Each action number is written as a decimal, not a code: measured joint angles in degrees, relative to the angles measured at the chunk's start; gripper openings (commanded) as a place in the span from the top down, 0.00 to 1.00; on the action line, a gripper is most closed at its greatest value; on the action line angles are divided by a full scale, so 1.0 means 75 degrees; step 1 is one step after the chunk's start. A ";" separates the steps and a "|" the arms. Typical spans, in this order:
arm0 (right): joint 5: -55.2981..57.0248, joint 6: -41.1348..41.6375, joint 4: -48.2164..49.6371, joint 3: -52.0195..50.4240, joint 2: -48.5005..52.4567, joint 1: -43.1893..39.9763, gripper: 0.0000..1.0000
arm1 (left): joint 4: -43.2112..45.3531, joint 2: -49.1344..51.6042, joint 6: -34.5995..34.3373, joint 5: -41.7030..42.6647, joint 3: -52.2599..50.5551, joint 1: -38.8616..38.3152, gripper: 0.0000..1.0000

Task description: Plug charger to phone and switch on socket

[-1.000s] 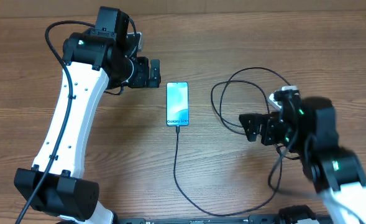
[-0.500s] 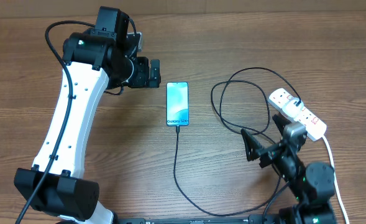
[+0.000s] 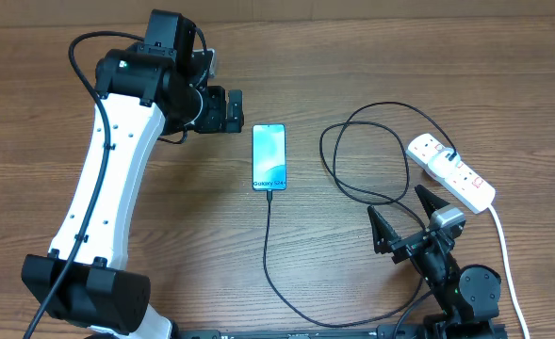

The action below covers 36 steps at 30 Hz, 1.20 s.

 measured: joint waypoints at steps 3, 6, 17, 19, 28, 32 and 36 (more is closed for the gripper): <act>0.0012 0.0000 0.0003 0.0000 0.0000 0.0000 0.00 | 0.0000 0.0000 0.0000 0.0000 0.0000 0.0000 0.00; 0.0015 0.0000 0.0003 0.0000 0.0000 0.0000 0.00 | 0.0000 0.0000 0.0000 0.0000 0.0000 0.0000 0.00; 0.0012 0.0003 0.0000 0.0000 0.0000 0.0000 0.00 | 0.0000 0.0000 0.0000 0.0000 0.0000 0.0000 0.00; 0.0015 -0.0003 0.0006 0.0000 0.0000 0.0000 0.00 | 0.0000 0.0000 0.0000 0.0000 0.0000 0.0000 0.00; 0.0015 0.0000 0.0000 0.0000 0.0000 0.0000 0.00 | -0.0154 -0.0003 0.0003 0.0000 0.0000 0.0000 0.00; 0.0012 0.0000 0.0006 0.0000 0.0000 0.0000 0.00 | 0.0055 -0.0213 0.0000 -0.0125 0.0000 -0.0041 0.00; 0.0015 0.0000 0.0003 0.0000 0.0000 0.0000 0.00 | 0.0816 -0.0985 0.0044 -0.0545 -0.0009 -0.0166 0.00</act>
